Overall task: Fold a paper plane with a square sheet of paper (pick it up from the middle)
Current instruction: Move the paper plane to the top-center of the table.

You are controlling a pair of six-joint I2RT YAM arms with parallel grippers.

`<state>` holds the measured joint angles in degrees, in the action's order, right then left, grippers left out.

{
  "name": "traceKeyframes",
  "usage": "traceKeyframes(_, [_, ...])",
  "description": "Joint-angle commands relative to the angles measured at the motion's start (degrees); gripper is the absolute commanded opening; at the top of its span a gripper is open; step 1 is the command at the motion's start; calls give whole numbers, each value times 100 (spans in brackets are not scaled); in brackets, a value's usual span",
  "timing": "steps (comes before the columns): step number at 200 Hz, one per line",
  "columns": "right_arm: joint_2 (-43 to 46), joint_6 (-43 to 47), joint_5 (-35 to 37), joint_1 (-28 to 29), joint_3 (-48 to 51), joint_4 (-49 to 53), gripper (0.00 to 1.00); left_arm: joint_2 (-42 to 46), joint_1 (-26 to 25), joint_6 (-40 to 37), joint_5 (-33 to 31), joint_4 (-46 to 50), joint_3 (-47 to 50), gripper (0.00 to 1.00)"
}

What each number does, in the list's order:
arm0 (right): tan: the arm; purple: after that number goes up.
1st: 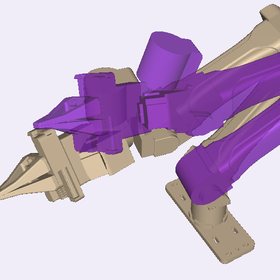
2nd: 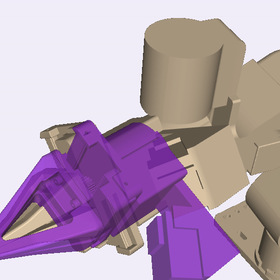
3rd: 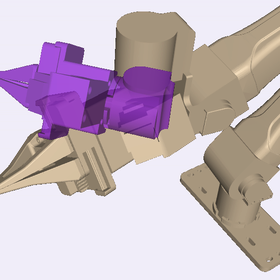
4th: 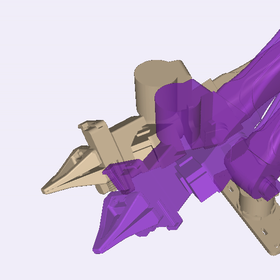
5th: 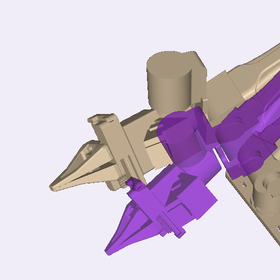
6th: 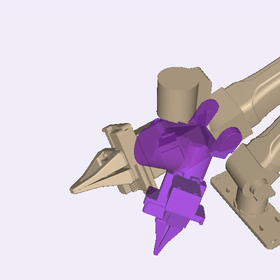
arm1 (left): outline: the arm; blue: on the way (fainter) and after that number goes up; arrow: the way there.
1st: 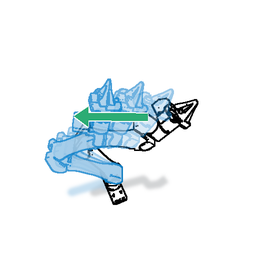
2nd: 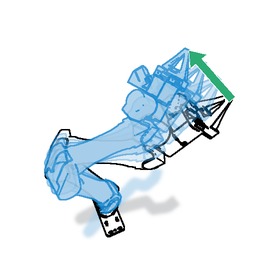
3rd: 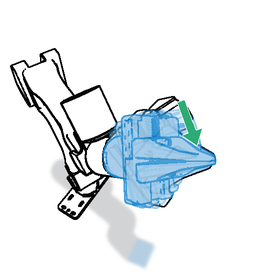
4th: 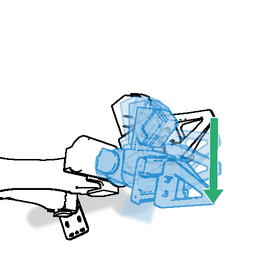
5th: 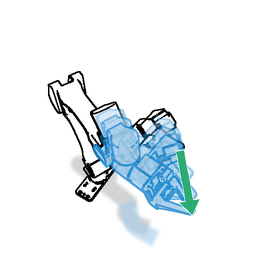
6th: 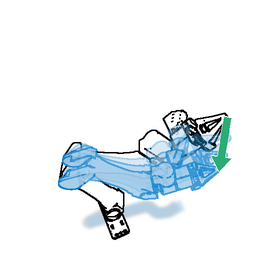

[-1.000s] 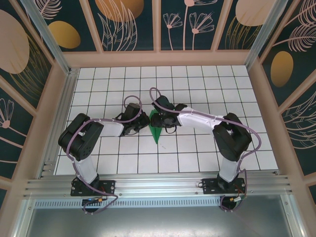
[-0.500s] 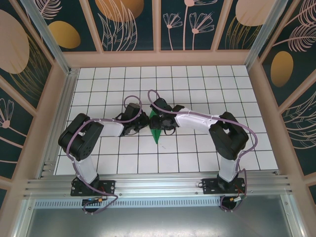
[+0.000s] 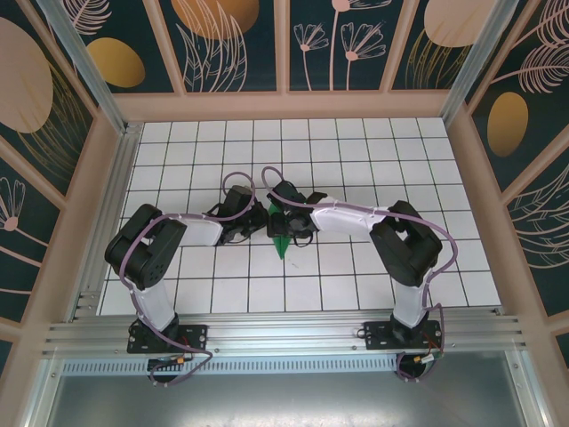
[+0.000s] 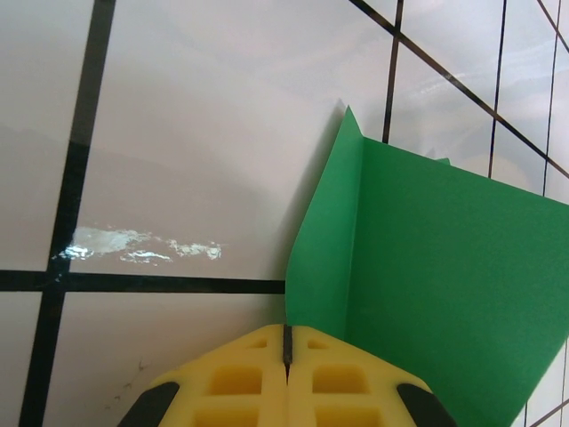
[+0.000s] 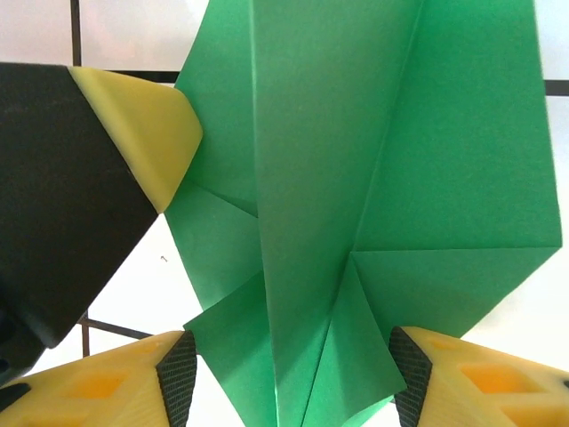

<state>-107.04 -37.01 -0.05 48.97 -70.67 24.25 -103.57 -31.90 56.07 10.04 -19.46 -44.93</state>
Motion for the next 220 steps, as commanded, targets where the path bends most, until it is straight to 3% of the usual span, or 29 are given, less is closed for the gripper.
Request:
traceKeyframes(1, [-21,-52,-133,60,94,-31,64,-94,-9,53,-38,20,32,0])
traceKeyframes(39, [10,-51,-223,60,184,-173,64,-80,-9,85,-28,9,43,0])
traceKeyframes(89, [54,-174,-112,60,248,-237,48,-57,-9,123,6,-31,80,0])
traceKeyframes(158, [318,44,-343,149,605,-658,57,-46,-7,158,24,-33,79,0])
traceKeyframes(220, [462,2,-238,187,787,-777,55,-69,-9,158,26,-33,72,0])
